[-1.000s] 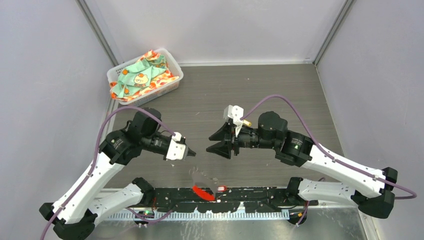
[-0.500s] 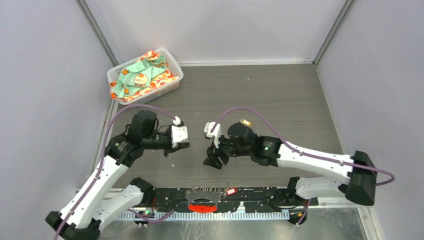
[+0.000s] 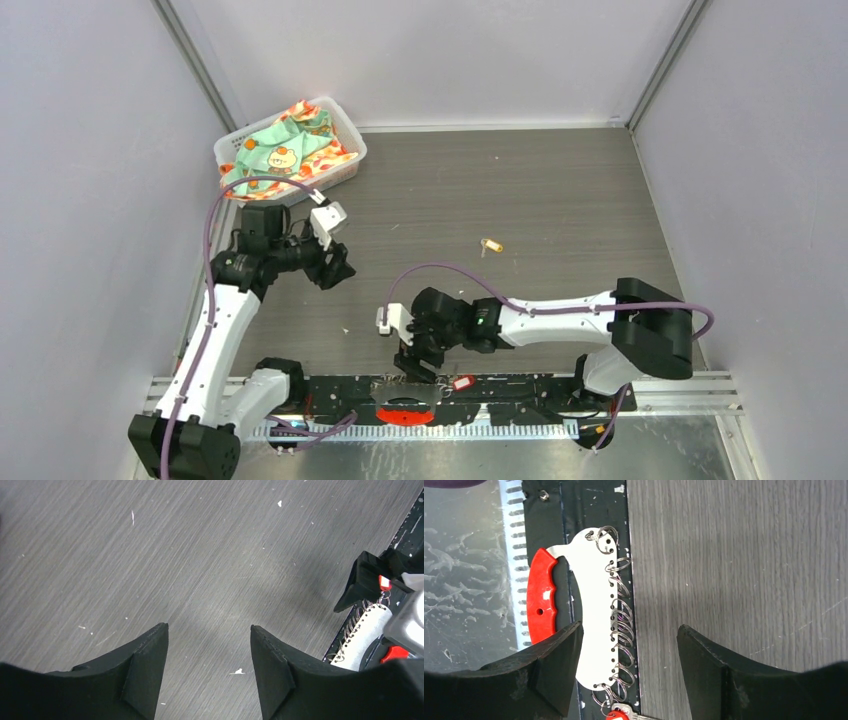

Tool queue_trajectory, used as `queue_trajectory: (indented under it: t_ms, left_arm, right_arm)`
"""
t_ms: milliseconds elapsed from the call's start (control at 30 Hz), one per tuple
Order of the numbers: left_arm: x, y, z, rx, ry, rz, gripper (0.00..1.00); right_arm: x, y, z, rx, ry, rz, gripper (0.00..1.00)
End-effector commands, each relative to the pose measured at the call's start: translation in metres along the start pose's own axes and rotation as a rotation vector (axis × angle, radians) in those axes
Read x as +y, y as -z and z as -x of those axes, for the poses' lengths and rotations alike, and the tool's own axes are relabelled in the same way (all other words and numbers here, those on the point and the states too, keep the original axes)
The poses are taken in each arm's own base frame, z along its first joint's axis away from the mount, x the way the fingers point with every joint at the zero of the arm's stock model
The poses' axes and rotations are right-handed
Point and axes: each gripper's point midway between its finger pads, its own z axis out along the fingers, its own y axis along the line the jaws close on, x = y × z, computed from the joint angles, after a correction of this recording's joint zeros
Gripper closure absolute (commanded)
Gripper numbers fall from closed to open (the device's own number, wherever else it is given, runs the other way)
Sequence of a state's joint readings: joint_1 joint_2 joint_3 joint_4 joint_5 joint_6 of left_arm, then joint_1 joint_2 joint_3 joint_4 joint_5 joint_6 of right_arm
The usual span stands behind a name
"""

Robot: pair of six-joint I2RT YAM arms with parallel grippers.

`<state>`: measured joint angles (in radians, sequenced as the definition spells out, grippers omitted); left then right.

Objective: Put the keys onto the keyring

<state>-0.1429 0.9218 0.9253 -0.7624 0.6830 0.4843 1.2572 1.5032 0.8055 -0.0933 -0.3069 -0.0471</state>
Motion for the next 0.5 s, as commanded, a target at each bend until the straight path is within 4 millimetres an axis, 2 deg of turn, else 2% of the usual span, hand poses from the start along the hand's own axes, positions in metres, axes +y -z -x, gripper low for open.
queue_trajectory:
  t_ms: [0, 133, 233, 333, 400, 467]
  left_arm:
    - [0.003, 0.001, -0.002, 0.02, 0.065, -0.021, 0.37]
    - [0.009, 0.0, -0.003, 0.052, 0.082, -0.022, 0.34]
    - [0.012, 0.001, -0.002, 0.056, 0.079, -0.011, 0.33]
    - [0.009, 0.005, 0.001, 0.037, 0.055, -0.011, 0.33]
    - [0.007, 0.007, 0.002, 0.025, 0.043, -0.006, 0.33]
    - [0.006, 0.008, 0.003, 0.02, 0.036, -0.001, 0.34]
  right_arm:
    - [0.012, 0.001, 0.021, -0.091, 0.072, 0.073, 0.26]
    - [0.013, -0.012, -0.009, 0.02, 0.042, 0.11, 0.28]
    - [0.007, -0.019, -0.028, 0.065, 0.018, 0.08, 0.3]
    - [-0.001, -0.021, -0.038, 0.09, 0.016, 0.04, 0.32]
    - [-0.001, -0.023, -0.039, 0.091, 0.017, 0.038, 0.38]
    - [0.0, -0.024, -0.041, 0.102, 0.016, 0.049, 0.52]
